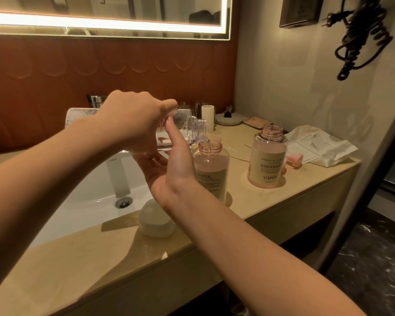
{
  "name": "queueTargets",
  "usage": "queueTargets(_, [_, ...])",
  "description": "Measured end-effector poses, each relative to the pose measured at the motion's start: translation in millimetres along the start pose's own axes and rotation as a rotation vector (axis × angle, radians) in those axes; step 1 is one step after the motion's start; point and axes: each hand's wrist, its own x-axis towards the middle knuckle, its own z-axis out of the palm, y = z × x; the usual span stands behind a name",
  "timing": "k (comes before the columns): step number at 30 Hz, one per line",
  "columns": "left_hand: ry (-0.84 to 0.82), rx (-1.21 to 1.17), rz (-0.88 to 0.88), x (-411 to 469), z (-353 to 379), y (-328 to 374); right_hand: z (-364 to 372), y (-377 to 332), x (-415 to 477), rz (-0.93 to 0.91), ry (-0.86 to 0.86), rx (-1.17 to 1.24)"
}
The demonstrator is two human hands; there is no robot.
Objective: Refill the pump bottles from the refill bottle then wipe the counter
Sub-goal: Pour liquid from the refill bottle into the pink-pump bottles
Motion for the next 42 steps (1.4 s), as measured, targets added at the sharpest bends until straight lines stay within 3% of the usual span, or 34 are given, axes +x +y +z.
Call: queueTargets(42, [-0.091,0.047,0.042,3,-16,1,5,-8,-12,0.021,-0.016,0.063])
